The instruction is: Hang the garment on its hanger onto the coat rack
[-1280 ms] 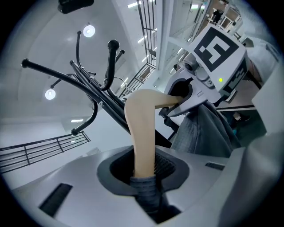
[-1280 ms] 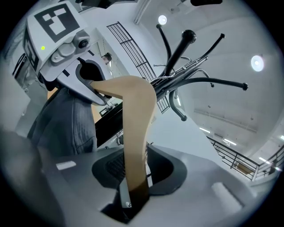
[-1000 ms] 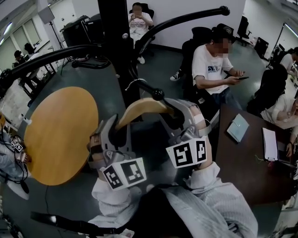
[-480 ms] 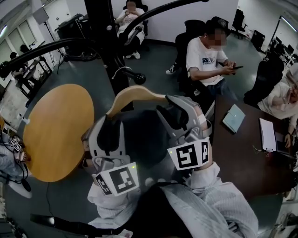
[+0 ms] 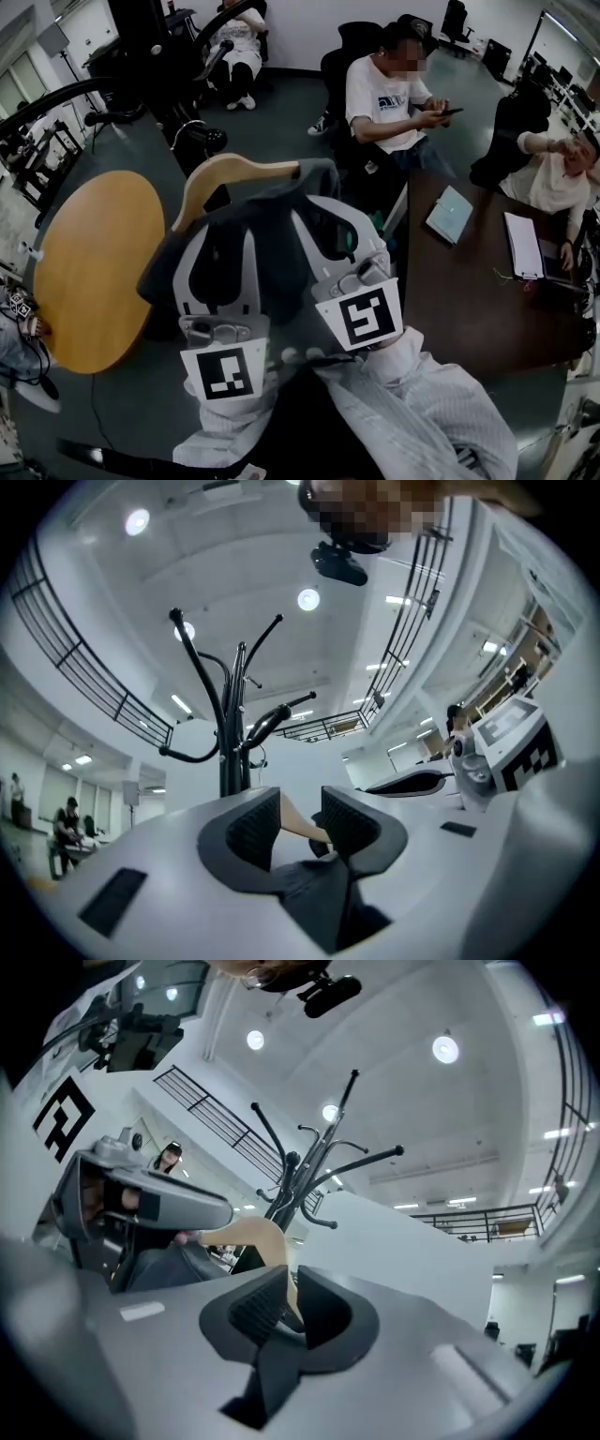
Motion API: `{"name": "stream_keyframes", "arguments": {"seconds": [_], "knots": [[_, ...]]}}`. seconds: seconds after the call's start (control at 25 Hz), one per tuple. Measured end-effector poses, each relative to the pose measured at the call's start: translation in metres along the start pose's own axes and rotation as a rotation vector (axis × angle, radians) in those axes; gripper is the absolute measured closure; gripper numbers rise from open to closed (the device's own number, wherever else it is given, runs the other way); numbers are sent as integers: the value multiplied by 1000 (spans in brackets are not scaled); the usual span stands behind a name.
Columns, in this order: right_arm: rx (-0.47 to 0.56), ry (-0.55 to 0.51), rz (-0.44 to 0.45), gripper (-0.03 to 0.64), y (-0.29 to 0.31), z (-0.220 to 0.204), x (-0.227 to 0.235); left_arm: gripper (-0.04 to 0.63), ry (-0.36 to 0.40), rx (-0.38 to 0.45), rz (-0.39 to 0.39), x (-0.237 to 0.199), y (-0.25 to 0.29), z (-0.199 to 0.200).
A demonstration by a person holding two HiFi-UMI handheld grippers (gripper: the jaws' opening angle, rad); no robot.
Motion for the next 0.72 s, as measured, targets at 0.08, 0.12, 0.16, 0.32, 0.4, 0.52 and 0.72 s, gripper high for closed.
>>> {"name": "stream_keyframes", "arguments": {"seconds": [0.08, 0.12, 0.16, 0.32, 0.4, 0.52, 0.72], "knots": [[11, 51, -21, 610, -4, 1, 1, 472, -59, -11, -20, 4, 2, -5], [12, 75, -25, 614, -5, 2, 2, 511, -77, -16, -24, 5, 3, -6], [10, 100, -24, 614, -6, 1, 3, 543, -90, -19, -27, 7, 5, -8], [0, 177, -17, 615, -9, -9, 11, 591, -122, -25, -52, 17, 13, -13], [-3, 203, -17, 615, -9, -13, 15, 591, -129, -28, -62, 20, 18, -14], [-7, 215, -19, 615, -6, -15, 19, 591, -135, -37, -67, 20, 24, -18], [-9, 213, -16, 615, -3, -18, 22, 591, -147, -44, -78, 22, 30, -21]]}}
Point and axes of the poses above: the fingertips, and each gripper's own axes: y forward along the fingers, x to its right, z out of its top, the point moved 4 cm from there along -y, backward along the fingers
